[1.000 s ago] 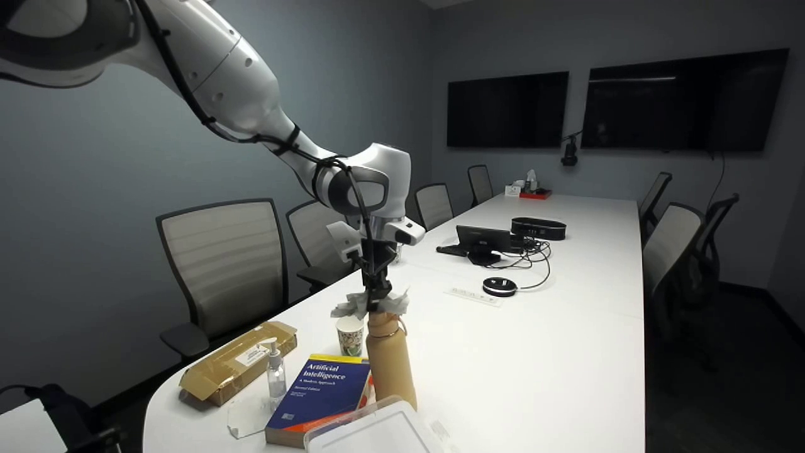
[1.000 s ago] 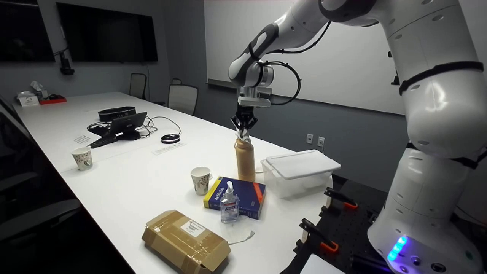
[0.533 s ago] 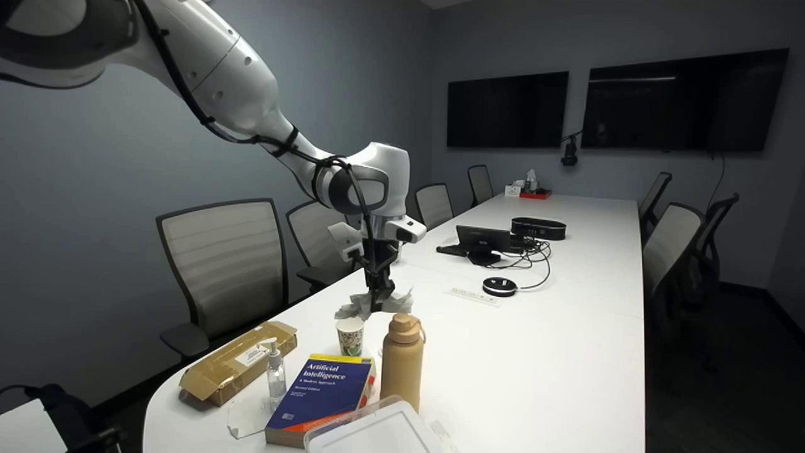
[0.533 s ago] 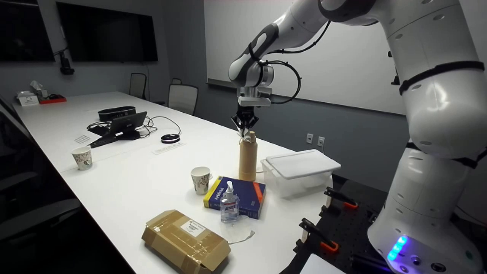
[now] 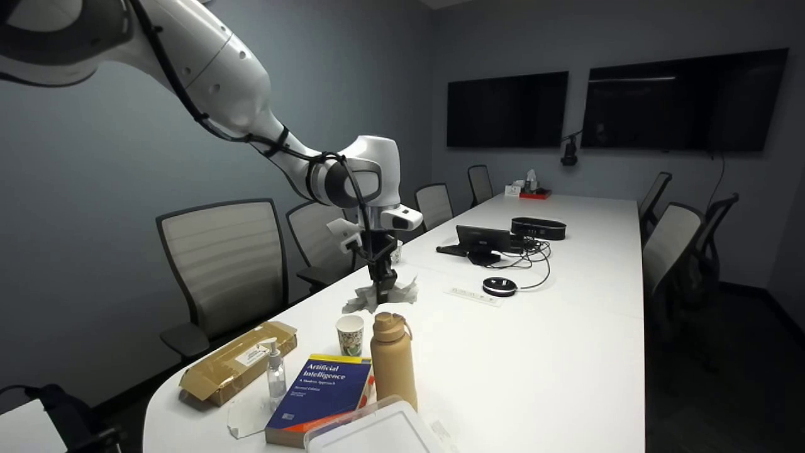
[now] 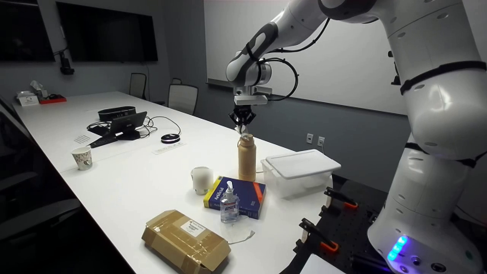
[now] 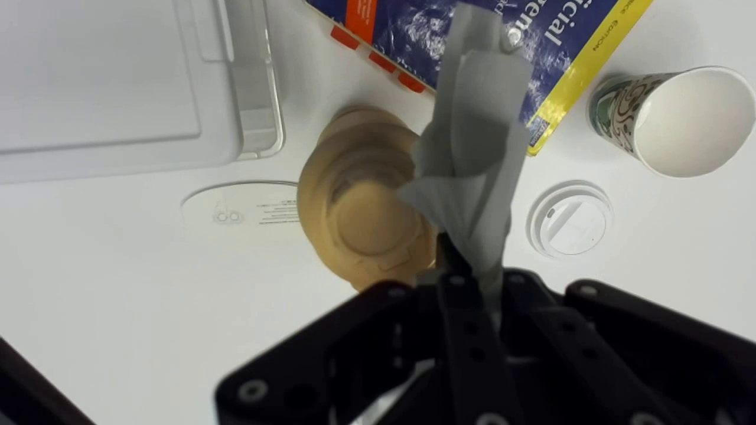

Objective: Use the paper towel to wipe the brown bottle

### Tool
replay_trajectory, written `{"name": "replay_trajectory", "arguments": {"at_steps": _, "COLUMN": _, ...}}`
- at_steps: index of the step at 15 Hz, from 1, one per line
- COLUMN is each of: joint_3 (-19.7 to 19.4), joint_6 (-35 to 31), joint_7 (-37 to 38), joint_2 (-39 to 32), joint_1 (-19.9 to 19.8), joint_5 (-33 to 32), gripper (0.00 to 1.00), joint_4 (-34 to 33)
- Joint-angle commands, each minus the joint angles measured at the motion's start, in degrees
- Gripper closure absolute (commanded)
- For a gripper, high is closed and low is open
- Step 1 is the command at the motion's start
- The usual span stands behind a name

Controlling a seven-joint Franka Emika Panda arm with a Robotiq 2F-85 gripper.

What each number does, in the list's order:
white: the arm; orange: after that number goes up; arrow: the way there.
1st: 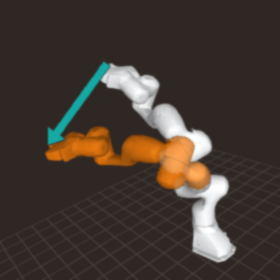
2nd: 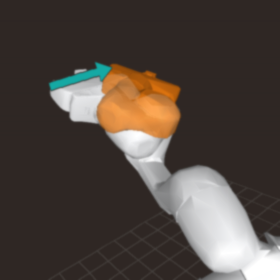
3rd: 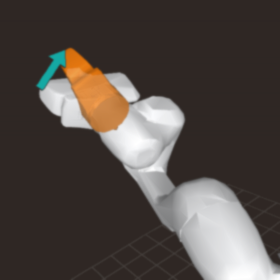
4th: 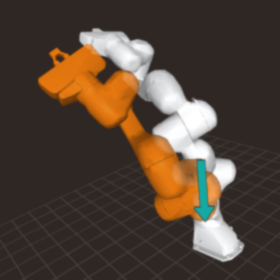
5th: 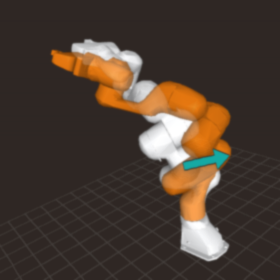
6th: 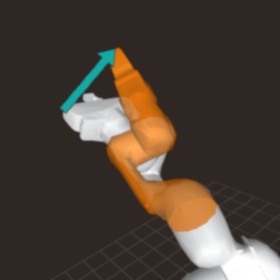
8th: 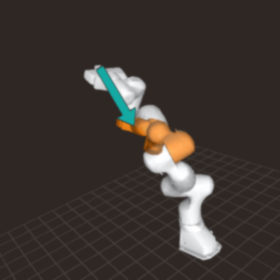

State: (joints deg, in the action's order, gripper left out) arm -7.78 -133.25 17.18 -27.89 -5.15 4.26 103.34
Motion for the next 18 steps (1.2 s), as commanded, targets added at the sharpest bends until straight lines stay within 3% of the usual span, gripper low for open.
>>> {"name": "replay_trajectory", "arguments": {"at_steps": 1, "joint_3": -2.29, "joint_6": -1.99, "joint_7": 5.3, "joint_2": 3.64, "joint_1": 3.48, "joint_5": -4.89, "gripper": 0.99, "joint_4": 3.47}}
{"name": "replay_trajectory", "arguments": {"at_steps": 5, "joint_3": -4.49, "joint_6": -0.8, "joint_7": 11.3, "joint_2": 4.94, "joint_1": 6.25, "joint_5": -11.33, "gripper": 0.99, "joint_4": 4.28}}
{"name": "replay_trajectory", "arguments": {"at_steps": 8, "joint_3": -3.1, "joint_6": 0.87, "joint_7": 9.59, "joint_2": 7.34, "joint_1": 6.48, "joint_5": -11.65, "gripper": 0.99, "joint_4": 6.37}}
{"name": "replay_trajectory", "arguments": {"at_steps": 12, "joint_3": 1.37, "joint_6": 2.59, "joint_7": 2.61, "joint_2": 10.68, "joint_1": 6.0, "joint_5": -8.44, "gripper": 0.99, "joint_4": 8.8}}
{"name": "replay_trajectory", "arguments": {"at_steps": 18, "joint_3": 9.56, "joint_6": 0.8, "joint_7": -13.84, "joint_2": 5.91, "joint_1": 5.33, "joint_5": 0.84, "gripper": 0.99, "joint_4": 6.23}}
